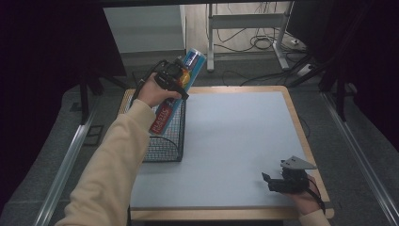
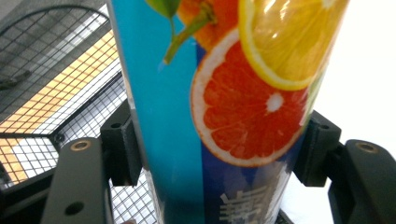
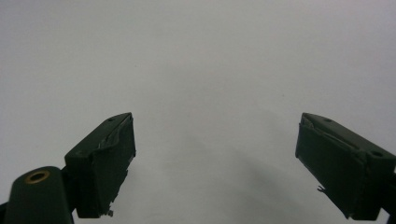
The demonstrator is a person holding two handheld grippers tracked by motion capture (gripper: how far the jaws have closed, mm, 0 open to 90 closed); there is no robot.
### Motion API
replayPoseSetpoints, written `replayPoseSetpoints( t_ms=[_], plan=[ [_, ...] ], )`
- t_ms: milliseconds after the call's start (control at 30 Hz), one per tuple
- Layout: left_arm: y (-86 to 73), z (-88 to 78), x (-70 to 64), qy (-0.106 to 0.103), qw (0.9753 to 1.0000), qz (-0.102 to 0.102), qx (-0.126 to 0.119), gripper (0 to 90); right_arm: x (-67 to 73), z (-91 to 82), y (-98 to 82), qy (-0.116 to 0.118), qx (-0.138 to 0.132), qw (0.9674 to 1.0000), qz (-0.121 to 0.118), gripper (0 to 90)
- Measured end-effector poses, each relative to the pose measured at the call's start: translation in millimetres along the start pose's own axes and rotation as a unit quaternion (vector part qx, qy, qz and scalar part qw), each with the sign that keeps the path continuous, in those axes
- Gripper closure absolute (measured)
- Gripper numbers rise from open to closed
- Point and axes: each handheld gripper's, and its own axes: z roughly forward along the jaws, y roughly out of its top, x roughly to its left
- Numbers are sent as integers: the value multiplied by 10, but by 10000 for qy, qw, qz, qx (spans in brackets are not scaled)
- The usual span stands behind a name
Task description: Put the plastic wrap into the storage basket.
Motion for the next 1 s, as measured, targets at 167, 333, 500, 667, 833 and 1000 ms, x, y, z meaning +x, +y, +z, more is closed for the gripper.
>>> replayPoseSetpoints(
  t_ms=[167,333,500,667,833,1000],
  plan=[
    [-40,72,71,85,9999,-40,86,320,-5,3,-2,4,15,10000,0,122],
    [-72,146,138,140,9997,-99,181,320,-4,2,-2,-1,15,10000,10,121],
    [-87,221,186,210,9994,-97,245,320,-6,5,-3,-7,18,10000,-7,122],
    [-76,329,219,276,9991,-96,315,321,-10,7,-5,-24,22,10000,3,121],
    [-55,497,256,300,9987,-153,392,320,-6,3,-6,-15,30,10000,3,121],
    [-46,603,286,412,9978,-128,512,320,-16,6,-9,-26,32,10000,4,122]
  ],
)
